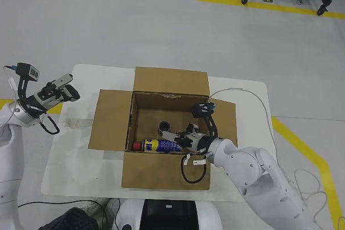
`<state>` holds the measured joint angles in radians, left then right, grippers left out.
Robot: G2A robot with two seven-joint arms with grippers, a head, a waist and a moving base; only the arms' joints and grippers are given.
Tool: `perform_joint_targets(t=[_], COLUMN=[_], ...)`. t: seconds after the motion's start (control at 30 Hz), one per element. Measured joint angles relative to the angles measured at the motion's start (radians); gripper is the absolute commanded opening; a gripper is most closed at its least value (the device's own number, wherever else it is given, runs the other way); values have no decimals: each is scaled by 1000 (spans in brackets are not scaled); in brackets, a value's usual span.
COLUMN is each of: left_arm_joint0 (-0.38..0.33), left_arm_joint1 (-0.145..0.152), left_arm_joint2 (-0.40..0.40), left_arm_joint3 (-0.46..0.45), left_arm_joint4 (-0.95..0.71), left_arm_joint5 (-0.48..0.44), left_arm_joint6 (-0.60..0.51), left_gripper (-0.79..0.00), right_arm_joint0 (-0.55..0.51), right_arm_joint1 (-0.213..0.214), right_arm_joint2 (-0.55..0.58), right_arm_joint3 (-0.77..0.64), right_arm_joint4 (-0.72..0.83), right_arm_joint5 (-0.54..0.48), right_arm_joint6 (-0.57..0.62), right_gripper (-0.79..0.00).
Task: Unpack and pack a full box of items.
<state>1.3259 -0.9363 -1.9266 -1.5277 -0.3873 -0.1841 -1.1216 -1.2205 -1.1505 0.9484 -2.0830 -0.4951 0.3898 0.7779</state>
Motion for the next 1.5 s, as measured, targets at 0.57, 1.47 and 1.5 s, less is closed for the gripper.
perform_joint_targets(t=[0.57, 1.47, 1.5], left_arm_joint0=[0, 0, 0], left_arm_joint1=[0, 0, 0], left_arm_joint2=[0, 0, 0], left_arm_joint3=[0, 0, 0], left_arm_joint4=[0, 0, 0], left_arm_joint5=[0, 0, 0], left_arm_joint6=[0, 0, 0], left_gripper=[0, 0, 0], right_arm_joint0=[0, 350, 359], right_arm_joint1=[0, -108, -113], right_arm_joint2=[0, -310, -318], right_arm_joint3=[0, 323, 335], right_arm_joint4=[0, -251, -256], right_arm_joint5=[0, -34, -29], right_arm_joint6=[0, 78, 80], right_gripper=[0, 0, 0])
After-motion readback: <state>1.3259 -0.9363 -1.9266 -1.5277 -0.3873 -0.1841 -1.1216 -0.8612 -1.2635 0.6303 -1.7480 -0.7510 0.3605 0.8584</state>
